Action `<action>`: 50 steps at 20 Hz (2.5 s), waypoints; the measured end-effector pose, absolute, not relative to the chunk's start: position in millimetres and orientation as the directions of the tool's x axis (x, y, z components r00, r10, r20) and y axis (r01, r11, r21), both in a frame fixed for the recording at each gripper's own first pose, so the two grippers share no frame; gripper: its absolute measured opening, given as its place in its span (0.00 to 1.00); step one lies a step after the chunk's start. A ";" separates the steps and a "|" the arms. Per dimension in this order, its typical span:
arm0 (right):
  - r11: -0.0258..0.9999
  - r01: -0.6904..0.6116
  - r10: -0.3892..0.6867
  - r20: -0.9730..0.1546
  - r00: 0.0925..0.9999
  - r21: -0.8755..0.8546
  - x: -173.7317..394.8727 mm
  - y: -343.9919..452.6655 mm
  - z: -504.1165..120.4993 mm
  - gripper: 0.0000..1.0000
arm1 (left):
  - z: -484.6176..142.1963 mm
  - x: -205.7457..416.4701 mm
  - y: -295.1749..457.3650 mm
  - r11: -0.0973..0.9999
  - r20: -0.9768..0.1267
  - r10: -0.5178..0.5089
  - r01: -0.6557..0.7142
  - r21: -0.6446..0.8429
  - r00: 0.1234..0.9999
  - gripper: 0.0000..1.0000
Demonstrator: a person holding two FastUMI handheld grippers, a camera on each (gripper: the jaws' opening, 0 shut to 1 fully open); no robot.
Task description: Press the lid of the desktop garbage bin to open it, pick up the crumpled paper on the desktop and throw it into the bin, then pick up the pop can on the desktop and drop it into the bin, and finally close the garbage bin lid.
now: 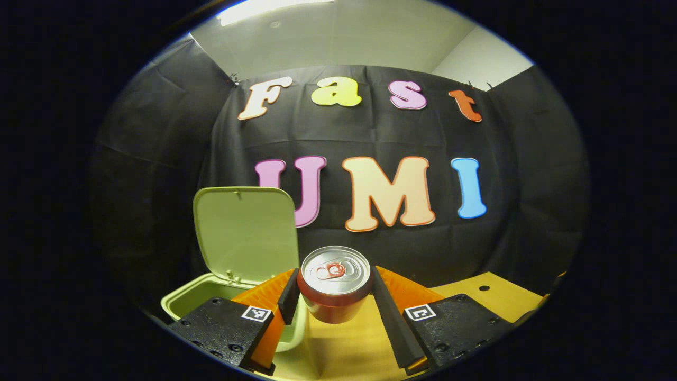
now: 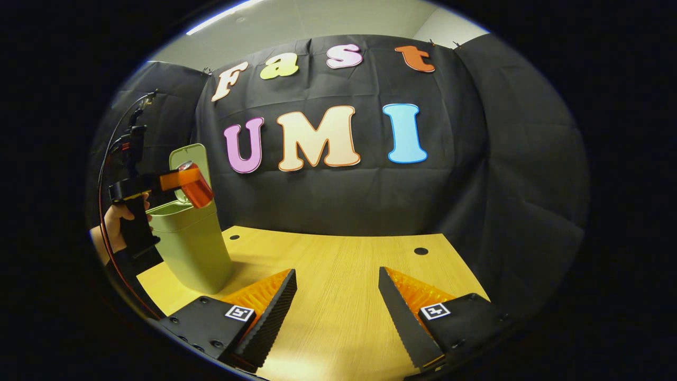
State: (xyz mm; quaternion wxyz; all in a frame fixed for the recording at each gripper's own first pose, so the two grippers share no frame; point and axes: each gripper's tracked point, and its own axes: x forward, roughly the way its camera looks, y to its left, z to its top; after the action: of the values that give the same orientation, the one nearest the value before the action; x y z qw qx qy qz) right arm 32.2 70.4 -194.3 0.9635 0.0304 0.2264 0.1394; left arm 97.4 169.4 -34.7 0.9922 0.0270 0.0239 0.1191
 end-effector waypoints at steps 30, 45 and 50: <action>0.978 -0.181 0.208 -0.448 0.869 0.104 31.7 188.5 -217.0 0.98 | 91.2 164.8 311.5 0.985 0.106 0.166 -0.169 0.020 0.980 0.84; 0.968 -0.228 0.252 -0.452 0.856 0.106 39.5 158.3 -211.5 0.98 | 52.1 141.9 316.2 0.963 -0.026 0.267 -0.266 0.035 0.963 0.84; 0.949 -0.291 0.314 -0.431 0.846 0.119 48.9 157.6 -202.2 0.98 | 36.0 105.4 302.8 0.960 -0.066 0.282 -0.281 0.022 0.957 0.84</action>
State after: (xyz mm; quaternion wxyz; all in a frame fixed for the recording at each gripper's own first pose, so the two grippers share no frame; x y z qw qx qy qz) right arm 48.9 157.6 -202.2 0.9604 0.0243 0.2285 0.1574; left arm 105.4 302.8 36.0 0.9892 0.0061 0.0345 0.1422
